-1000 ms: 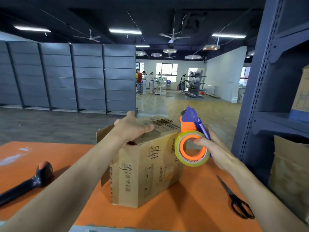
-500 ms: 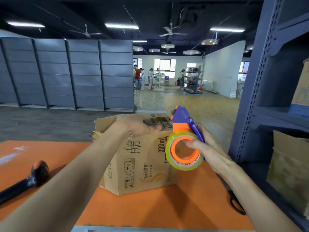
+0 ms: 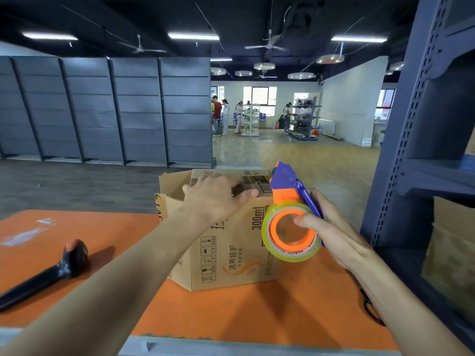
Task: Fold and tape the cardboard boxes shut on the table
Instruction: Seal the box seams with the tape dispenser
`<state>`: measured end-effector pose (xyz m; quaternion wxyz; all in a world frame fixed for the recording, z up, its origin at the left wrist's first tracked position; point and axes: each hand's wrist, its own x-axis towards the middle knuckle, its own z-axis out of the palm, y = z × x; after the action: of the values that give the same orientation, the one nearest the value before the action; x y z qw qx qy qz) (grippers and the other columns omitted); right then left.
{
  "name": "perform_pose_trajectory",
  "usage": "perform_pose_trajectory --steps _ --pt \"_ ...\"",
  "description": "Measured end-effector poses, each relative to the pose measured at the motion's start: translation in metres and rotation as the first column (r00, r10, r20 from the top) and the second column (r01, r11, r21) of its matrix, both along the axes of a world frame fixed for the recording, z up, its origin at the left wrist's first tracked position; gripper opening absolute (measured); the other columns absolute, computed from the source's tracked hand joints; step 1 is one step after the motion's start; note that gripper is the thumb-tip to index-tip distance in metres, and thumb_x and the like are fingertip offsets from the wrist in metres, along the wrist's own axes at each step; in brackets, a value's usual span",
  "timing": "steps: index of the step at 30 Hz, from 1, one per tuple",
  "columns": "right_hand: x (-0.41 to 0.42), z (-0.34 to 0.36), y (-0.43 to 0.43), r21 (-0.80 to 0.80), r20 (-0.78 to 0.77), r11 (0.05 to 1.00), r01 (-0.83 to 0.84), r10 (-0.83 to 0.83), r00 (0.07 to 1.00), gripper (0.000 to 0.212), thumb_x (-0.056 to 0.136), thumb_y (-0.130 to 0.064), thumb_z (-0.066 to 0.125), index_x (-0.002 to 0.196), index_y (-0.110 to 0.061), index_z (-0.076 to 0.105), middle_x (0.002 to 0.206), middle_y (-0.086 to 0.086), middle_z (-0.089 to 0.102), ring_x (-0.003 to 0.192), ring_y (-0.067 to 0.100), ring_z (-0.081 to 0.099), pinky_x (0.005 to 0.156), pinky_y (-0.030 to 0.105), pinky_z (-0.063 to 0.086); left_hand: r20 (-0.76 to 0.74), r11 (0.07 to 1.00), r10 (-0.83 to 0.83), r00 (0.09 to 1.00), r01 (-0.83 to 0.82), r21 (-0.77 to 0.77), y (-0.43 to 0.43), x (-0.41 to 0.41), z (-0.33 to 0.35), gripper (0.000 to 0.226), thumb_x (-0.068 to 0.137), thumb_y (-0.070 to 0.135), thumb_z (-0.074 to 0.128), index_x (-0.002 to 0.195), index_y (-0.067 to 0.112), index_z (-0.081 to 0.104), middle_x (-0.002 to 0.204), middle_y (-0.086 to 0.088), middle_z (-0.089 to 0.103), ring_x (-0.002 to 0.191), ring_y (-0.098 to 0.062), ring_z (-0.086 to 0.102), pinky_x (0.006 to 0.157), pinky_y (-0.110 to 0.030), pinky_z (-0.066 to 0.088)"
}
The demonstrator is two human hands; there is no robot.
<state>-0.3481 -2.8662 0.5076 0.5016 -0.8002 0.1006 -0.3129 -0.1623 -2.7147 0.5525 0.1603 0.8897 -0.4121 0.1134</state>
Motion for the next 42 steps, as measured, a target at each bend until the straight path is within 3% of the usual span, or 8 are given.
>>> perform_pose_trajectory --steps 5,9,13,21,26,31,38,42 --pt "0.004 -0.002 0.001 -0.03 -0.039 0.999 0.028 -0.029 0.999 0.037 0.072 -0.035 0.063 0.108 -0.04 0.058 0.096 -0.011 0.07 0.09 0.005 0.063 0.08 0.029 0.043 0.004 0.999 0.043 0.999 -0.043 0.004 0.001 0.001 -0.005 0.085 0.079 0.094 0.019 0.14 0.045 0.052 0.143 -0.001 0.055 0.137 -0.035 0.044 0.103 -0.063 0.039" --pt "0.006 -0.004 -0.003 -0.02 -0.01 0.999 0.032 -0.033 0.999 0.038 0.072 -0.033 0.064 0.109 -0.039 0.059 0.102 -0.003 0.07 0.1 0.018 0.064 0.088 0.035 0.047 -0.069 0.996 0.052 0.996 -0.047 0.073 -0.003 0.001 0.003 0.084 0.079 0.094 0.029 0.147 0.047 0.043 0.151 -0.001 0.041 0.146 -0.037 0.028 0.109 -0.067 0.032" --pt "0.005 -0.007 -0.007 -0.021 0.006 0.999 0.029 -0.028 1.0 0.037 0.072 -0.031 0.065 0.109 -0.036 0.059 0.104 0.004 0.069 0.102 0.026 0.062 0.092 0.04 0.048 -0.036 0.994 0.056 0.998 -0.053 0.101 -0.009 -0.003 0.009 0.074 0.084 0.088 0.034 0.143 0.044 0.048 0.145 -0.004 0.046 0.14 -0.037 0.037 0.103 -0.065 0.038" --pt "0.01 -0.009 -0.007 -0.086 -0.065 0.995 0.058 -0.063 0.996 0.047 0.069 -0.047 0.063 0.114 -0.034 0.055 0.102 0.007 0.064 0.095 0.028 0.06 0.09 0.052 0.049 -0.091 0.999 0.044 0.995 -0.044 0.008 0.002 0.002 0.003 0.071 0.096 0.074 0.008 0.141 0.04 0.053 0.145 -0.005 0.047 0.142 -0.036 0.035 0.107 -0.069 0.029" --pt "0.006 -0.017 -0.009 -0.054 -0.041 0.997 0.061 -0.063 0.997 0.04 0.07 -0.042 0.065 0.109 -0.036 0.056 0.099 0.004 0.065 0.095 0.026 0.06 0.086 0.042 0.047 -0.217 0.999 -0.051 0.975 0.049 -0.016 0.004 0.01 0.013 0.062 0.101 0.068 0.019 0.136 0.035 0.058 0.141 -0.008 0.054 0.14 -0.037 0.041 0.11 -0.069 0.03" --pt "-0.003 -0.023 -0.01 -0.041 -0.029 0.993 0.115 -0.116 0.993 0.036 0.073 -0.035 0.065 0.108 -0.038 0.057 0.098 0.001 0.067 0.094 0.022 0.062 0.084 0.042 0.048 -0.096 1.0 -0.003 0.995 0.001 -0.02 0.008 0.003 0.004 0.056 0.103 0.063 0.02 0.139 0.037 0.055 0.141 -0.007 0.051 0.14 -0.034 0.038 0.106 -0.067 0.031" --pt "-0.011 -0.028 0.001 -0.162 -0.023 0.981 0.103 -0.109 0.994 0.049 0.078 -0.033 0.067 0.123 -0.043 0.05 0.107 -0.003 0.066 0.099 0.023 0.063 0.09 0.048 0.052 -0.049 0.99 -0.062 0.997 0.055 -0.132 0.01 0.0 0.019 0.044 0.108 0.049 0.03 0.08 0.026 0.054 0.088 0.002 0.052 0.104 -0.023 0.05 0.102 -0.052 0.028" --pt "-0.015 -0.034 0.002 -0.236 0.027 0.961 0.145 -0.143 0.989 0.048 0.081 -0.03 0.068 0.122 -0.044 0.047 0.101 -0.012 0.064 0.092 0.014 0.061 0.082 0.036 0.05 -0.081 0.925 -0.222 0.972 0.184 -0.332 0.017 -0.012 0.028 0.046 0.108 0.045 0.039 0.092 0.017 0.072 0.057 0.011 0.05 0.068 -0.012 0.052 0.088 -0.039 0.044"
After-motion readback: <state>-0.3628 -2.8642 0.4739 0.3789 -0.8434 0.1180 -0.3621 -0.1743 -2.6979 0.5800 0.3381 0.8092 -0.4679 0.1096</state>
